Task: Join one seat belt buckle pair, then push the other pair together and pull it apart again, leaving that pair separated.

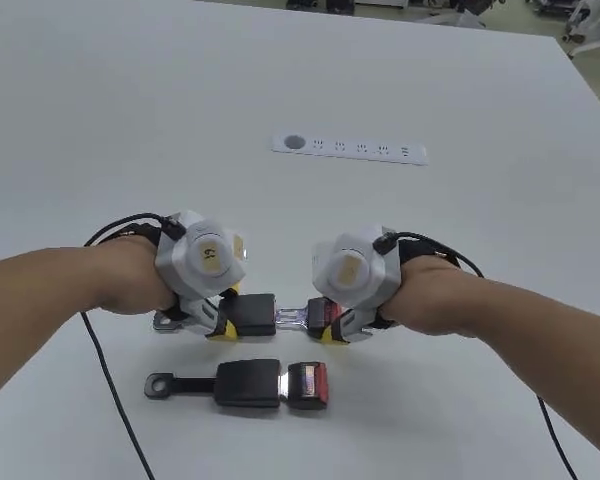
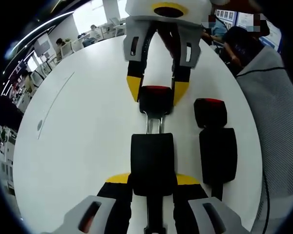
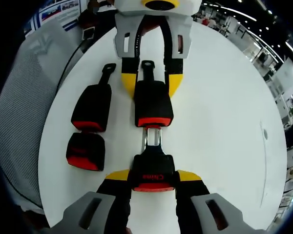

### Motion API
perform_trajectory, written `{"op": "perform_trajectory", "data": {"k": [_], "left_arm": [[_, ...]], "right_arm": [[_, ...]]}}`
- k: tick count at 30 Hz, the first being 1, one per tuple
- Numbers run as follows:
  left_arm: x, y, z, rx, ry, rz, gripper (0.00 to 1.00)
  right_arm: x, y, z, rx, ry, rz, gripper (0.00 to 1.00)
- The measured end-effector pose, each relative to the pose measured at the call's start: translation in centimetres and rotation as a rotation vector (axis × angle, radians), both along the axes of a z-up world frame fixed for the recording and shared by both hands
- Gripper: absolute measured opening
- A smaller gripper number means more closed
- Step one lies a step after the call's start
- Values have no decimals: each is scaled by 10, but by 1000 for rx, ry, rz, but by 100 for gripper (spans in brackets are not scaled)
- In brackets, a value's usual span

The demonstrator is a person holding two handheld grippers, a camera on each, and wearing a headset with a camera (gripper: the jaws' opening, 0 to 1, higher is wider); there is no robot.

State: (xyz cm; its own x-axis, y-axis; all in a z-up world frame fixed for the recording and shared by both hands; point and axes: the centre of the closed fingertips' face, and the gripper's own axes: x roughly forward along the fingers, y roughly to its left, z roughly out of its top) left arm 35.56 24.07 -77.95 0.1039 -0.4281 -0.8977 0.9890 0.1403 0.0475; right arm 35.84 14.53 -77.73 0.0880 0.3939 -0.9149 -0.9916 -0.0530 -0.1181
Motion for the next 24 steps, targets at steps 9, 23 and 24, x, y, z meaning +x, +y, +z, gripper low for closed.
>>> {"op": "perform_trajectory", "data": {"k": [9, 23, 24], "left_arm": [[-5, -3, 1, -15, -8, -3, 33], [-5, -4, 3, -14, -5, -15, 32], [-5, -4, 3, -12, -4, -20, 32]], "right_arm": [[1, 8, -1, 33, -1, 10, 31], [0, 17, -4, 77, 46, 12, 30], [0, 17, -5, 76, 46, 15, 30]]}}
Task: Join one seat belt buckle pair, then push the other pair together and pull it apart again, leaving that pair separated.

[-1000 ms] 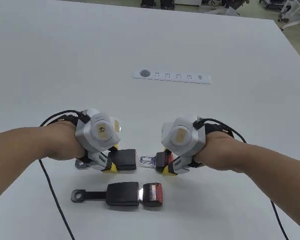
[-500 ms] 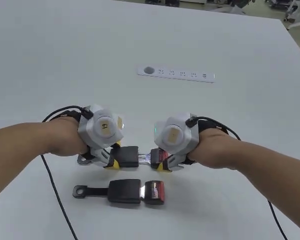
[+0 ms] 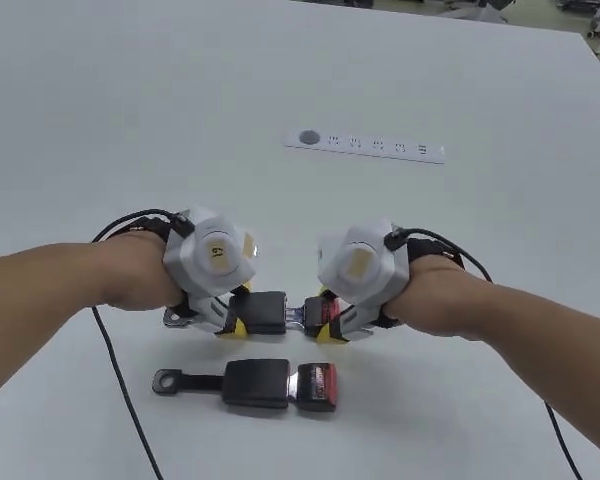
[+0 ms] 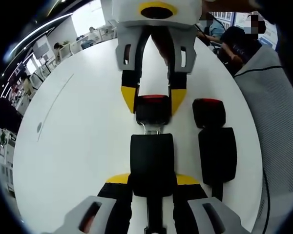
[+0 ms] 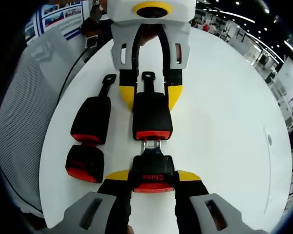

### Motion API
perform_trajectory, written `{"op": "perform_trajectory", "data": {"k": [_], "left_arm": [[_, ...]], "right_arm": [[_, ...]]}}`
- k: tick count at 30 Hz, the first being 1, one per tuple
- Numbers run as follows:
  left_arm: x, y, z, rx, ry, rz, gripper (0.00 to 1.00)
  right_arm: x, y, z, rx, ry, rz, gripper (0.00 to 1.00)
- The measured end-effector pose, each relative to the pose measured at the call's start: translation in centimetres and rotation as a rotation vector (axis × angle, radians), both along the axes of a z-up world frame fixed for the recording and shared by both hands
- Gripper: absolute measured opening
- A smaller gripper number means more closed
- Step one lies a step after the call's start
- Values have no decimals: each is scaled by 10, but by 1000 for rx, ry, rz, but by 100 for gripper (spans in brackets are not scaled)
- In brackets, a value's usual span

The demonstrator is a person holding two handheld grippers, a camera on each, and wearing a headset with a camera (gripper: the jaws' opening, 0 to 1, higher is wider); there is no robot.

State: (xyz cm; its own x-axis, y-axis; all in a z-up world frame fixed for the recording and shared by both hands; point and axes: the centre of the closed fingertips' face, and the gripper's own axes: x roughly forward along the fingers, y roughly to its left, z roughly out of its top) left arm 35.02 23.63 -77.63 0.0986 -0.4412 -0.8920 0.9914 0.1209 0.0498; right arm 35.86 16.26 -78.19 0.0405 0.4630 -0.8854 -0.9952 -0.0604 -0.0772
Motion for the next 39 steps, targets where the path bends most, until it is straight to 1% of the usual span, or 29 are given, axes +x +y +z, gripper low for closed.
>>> {"op": "perform_trajectory", "data": {"k": [1, 2, 3, 4, 8, 10, 12, 13, 14, 18, 19, 20, 21, 23, 25, 26, 28, 31, 35, 39], "left_arm": [[0, 0, 0, 0, 2, -3, 32], [2, 1, 0, -1, 4, -7, 32], [2, 2, 0, -2, 6, -8, 32], [2, 1, -1, -3, 8, -10, 32], [0, 0, 0, -3, 9, -7, 32], [-1, -1, 0, -8, 8, -4, 32], [0, 0, 1, -15, 9, 0, 32], [0, 1, 1, -18, 9, 2, 32], [2, 1, -1, -19, 10, 3, 32], [3, 2, -2, -15, 9, 4, 32], [3, 3, -2, -15, 8, 4, 32], [2, 1, 0, -14, 8, 4, 32], [1, 1, 1, -15, 9, 5, 32], [3, 4, -2, -20, 8, 11, 32], [-1, 1, 2, -27, 6, 16, 32], [2, 2, -1, -30, 6, 17, 32], [1, 2, 0, -32, 7, 17, 32], [3, 3, -2, -30, 10, 15, 32], [0, 1, 1, -23, 15, 14, 32], [2, 2, -1, -24, 17, 12, 32]], "right_arm": [[0, 0, 5, -3, 0, 6, 30], [0, 0, 6, -5, 1, 9, 30], [3, 1, 1, -7, 2, 15, 29], [3, 1, 1, -11, 1, 21, 29], [0, 3, 6, -20, -2, 35, 29], [0, 3, 9, -20, -4, 34, 29], [-1, 4, 10, -20, -7, 37, 29], [3, 4, 4, -20, -7, 37, 29], [4, 5, 3, -19, -7, 37, 29], [-1, 14, 8, -3, -6, 37, 29], [2, 15, 3, -10, -13, 44, 29], [3, 15, 2, -10, -10, 42, 29], [2, 16, 5, -9, -10, 43, 29], [2, 16, 5, -7, -10, 37, 29], [2, 17, 5, -9, -14, 37, 29], [2, 17, 5, -11, -14, 36, 29], [1, 17, 6, -12, -14, 36, 29], [0, 17, 7, -15, -15, 38, 29], [2, 18, 4, -21, -18, 41, 29], [0, 17, 6, -23, -19, 43, 29]]}}
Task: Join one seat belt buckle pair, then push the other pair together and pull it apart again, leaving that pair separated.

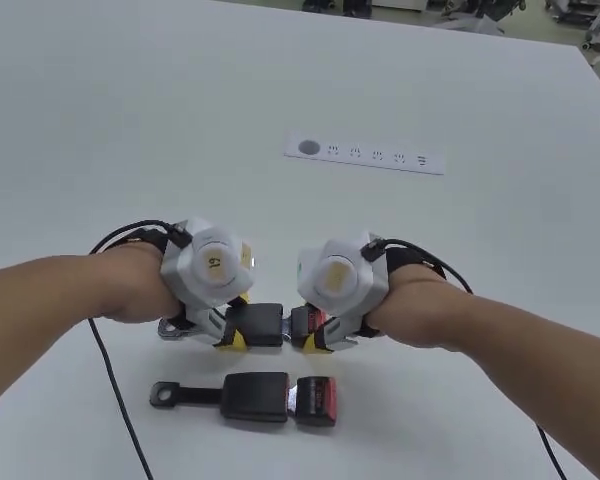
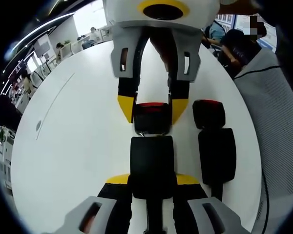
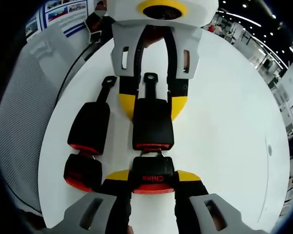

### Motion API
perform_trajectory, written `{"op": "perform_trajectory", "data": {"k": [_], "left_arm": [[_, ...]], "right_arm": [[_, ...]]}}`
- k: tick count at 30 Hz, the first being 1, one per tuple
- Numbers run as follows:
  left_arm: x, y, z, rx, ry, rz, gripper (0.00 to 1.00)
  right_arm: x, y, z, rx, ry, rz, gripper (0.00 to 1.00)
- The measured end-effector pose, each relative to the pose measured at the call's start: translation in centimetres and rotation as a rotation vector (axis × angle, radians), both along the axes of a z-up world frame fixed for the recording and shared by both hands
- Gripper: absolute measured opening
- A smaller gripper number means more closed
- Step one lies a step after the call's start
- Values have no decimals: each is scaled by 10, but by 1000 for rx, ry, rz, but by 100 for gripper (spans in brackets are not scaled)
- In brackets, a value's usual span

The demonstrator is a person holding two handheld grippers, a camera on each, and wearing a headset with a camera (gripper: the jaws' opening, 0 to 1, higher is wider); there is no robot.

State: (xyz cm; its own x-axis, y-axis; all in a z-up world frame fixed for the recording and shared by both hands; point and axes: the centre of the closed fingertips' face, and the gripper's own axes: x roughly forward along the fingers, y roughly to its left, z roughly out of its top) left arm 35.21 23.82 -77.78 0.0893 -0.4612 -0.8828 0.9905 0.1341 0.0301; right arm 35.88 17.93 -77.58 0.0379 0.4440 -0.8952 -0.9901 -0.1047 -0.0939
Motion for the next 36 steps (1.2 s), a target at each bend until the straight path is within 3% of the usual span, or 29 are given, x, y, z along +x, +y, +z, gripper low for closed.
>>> {"op": "perform_trajectory", "data": {"k": [18, 28, 32, 36], "left_arm": [[-1, 0, 1, -19, 0, 7, 32], [-1, -1, 2, -7, 6, 8, 33], [-2, 0, 1, -19, 1, 6, 32], [0, 0, 0, -17, 1, 7, 33]], "right_arm": [[0, -2, -1, 9, 7, -18, 30], [-2, -13, 2, -2, 7, -28, 30], [-1, -17, 1, 40, 15, -50, 31], [-1, -20, -3, 47, 12, -65, 31]]}}
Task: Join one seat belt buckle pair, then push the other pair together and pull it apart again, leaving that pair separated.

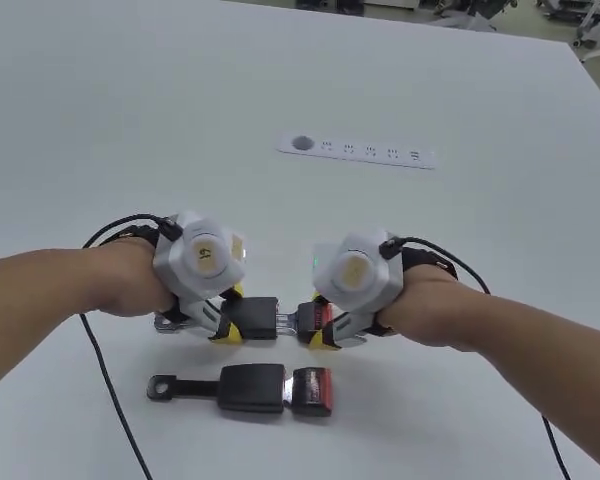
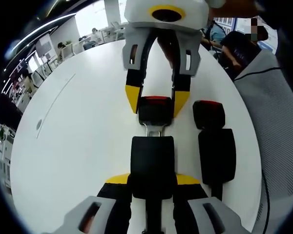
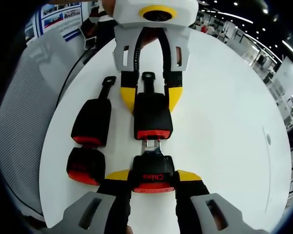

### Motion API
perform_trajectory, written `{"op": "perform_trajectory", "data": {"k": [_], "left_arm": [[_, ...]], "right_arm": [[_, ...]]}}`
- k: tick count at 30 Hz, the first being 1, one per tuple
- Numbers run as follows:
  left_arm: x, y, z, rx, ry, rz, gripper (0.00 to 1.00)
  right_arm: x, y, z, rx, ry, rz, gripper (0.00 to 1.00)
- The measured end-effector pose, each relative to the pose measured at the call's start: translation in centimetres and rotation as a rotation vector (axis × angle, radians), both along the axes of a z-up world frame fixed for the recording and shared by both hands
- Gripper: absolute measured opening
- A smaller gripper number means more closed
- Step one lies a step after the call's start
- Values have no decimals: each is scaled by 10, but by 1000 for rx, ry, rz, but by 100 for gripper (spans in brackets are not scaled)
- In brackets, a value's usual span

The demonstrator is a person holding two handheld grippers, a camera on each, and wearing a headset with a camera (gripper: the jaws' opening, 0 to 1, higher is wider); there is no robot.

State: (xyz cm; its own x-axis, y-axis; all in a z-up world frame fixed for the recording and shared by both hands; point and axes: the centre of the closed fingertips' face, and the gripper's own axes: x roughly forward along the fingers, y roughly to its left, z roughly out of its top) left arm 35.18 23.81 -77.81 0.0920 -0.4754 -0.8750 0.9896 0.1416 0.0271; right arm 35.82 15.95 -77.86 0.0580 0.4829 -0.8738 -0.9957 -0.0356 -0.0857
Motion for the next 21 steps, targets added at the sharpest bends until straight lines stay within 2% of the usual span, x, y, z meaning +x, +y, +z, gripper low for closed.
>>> {"op": "perform_trajectory", "data": {"k": [7, 11, 14, 17, 21], "left_arm": [[1, 1, -2, 22, 7, -2, 33], [-2, -2, 2, 26, 9, -4, 33], [1, 1, -2, 27, 9, -3, 33], [-2, -3, 2, 27, 9, -4, 33], [1, -1, 0, 30, 11, -9, 33]], "right_arm": [[-3, -27, 0, 19, 9, -57, 32], [-7, -46, 3, 4, 2, -73, 32], [-8, -60, 4, -5, -3, -84, 32], [-7, -73, 3, -13, -6, -95, 32], [-5, -90, 0, -25, -16, -106, 32]]}}
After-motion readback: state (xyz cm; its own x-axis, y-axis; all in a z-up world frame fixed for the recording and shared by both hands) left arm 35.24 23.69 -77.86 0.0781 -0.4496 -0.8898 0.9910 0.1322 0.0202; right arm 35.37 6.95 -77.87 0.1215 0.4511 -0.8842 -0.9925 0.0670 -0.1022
